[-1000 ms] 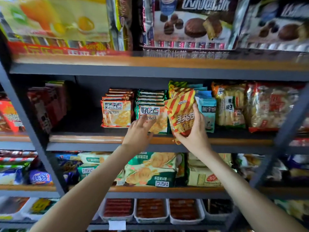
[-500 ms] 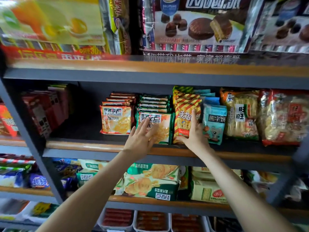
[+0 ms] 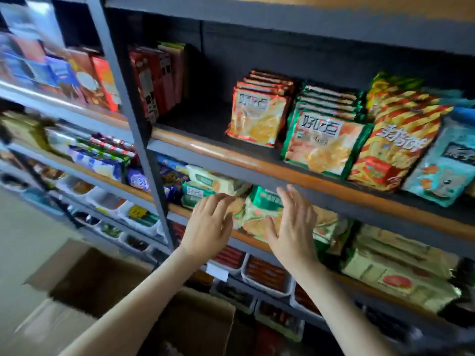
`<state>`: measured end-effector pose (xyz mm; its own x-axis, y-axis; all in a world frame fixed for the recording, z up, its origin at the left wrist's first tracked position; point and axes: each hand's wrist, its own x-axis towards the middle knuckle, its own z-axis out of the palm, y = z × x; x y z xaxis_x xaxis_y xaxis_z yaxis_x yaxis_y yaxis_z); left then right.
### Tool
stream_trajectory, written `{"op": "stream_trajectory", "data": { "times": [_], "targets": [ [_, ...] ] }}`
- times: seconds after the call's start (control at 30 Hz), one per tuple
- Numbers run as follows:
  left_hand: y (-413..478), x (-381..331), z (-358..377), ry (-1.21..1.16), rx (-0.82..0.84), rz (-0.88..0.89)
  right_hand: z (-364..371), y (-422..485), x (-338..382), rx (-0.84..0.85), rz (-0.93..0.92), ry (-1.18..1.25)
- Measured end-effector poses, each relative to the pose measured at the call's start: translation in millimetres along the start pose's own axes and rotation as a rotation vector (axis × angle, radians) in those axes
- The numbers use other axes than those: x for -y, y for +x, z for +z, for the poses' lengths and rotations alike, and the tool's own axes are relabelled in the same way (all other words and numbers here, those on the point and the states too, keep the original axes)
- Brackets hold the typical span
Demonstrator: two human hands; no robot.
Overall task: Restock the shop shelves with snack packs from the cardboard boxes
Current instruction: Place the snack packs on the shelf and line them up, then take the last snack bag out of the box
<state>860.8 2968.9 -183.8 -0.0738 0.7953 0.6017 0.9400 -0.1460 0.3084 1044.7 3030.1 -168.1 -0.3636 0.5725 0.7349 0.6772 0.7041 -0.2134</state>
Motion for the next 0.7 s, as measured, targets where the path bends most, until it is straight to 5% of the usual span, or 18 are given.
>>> {"op": "stream_trajectory", "data": {
  "times": [0.27, 0.53, 0.7],
  "targets": [
    [-257.7, 112.0, 20.3, 0.192, 0.295, -0.751, 173.8, -159.3, 94.7, 0.599, -0.125, 0.225],
    [-480.0, 168.5, 197.0, 0.249, 0.669, -0.978, 330.7, -415.0, 110.2, 0.98, -0.192, 0.271],
    [-556.2, 185.3, 274.6, 0.29, 0.677, -0.997, 379.0, -506.1, 99.0, 1.041, -0.249, 0.251]
  ]
}}
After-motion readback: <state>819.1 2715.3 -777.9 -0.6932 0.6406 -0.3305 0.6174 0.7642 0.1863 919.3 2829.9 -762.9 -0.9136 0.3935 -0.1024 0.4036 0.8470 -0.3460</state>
